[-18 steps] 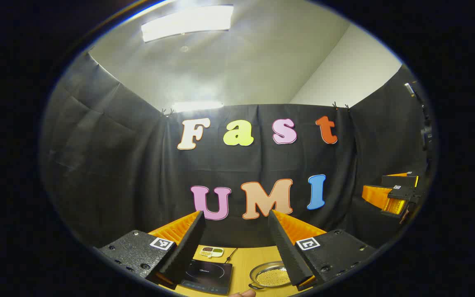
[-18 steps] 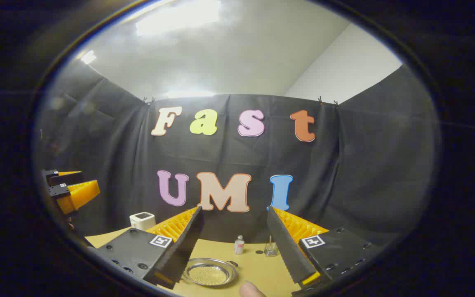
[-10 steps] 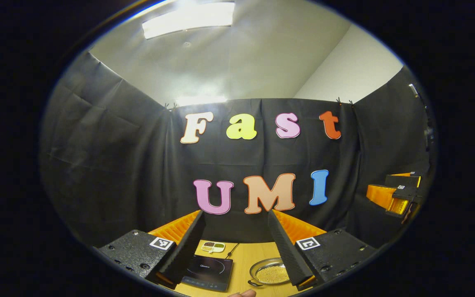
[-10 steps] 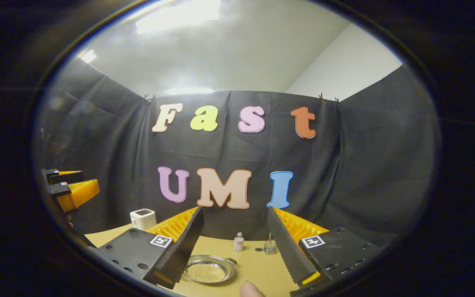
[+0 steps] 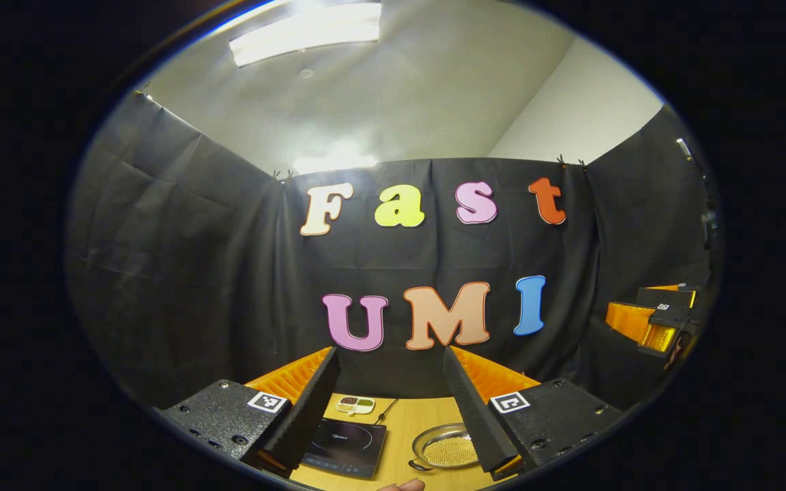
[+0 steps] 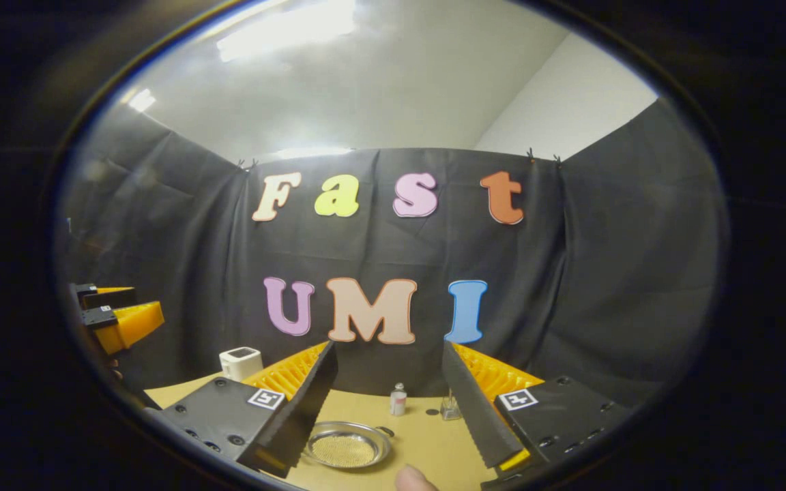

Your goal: First push the handle of the pot to place it horizontally, then grasp the pot with both hands and set it on the induction cooktop.

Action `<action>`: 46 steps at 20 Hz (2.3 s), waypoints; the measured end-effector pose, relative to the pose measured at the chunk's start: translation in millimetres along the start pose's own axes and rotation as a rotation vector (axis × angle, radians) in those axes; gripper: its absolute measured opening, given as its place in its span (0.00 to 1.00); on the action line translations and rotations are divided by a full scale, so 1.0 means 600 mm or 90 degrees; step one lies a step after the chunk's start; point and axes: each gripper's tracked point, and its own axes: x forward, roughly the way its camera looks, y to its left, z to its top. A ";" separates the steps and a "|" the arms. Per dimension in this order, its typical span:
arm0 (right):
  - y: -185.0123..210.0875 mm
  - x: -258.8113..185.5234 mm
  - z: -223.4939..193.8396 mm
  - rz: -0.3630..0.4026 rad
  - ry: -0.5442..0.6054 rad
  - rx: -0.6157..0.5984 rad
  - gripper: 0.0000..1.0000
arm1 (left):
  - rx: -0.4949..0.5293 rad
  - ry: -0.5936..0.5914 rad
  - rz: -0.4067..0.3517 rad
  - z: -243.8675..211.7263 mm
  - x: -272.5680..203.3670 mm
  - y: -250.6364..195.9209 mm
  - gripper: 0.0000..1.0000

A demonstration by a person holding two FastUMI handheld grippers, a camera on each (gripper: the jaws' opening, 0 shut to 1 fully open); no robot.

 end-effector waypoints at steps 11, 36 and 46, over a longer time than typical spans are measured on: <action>0.036 0.028 -0.043 -0.005 0.023 -0.010 0.67 | -0.024 0.029 0.021 -0.049 0.003 0.054 0.93; 0.242 0.119 -0.366 -0.033 0.294 0.080 0.00 | -0.010 0.074 -0.112 -0.206 0.181 0.181 0.89; 0.243 0.122 -0.558 -0.060 0.437 0.158 0.02 | -0.009 0.084 -0.139 -0.270 0.279 0.174 0.93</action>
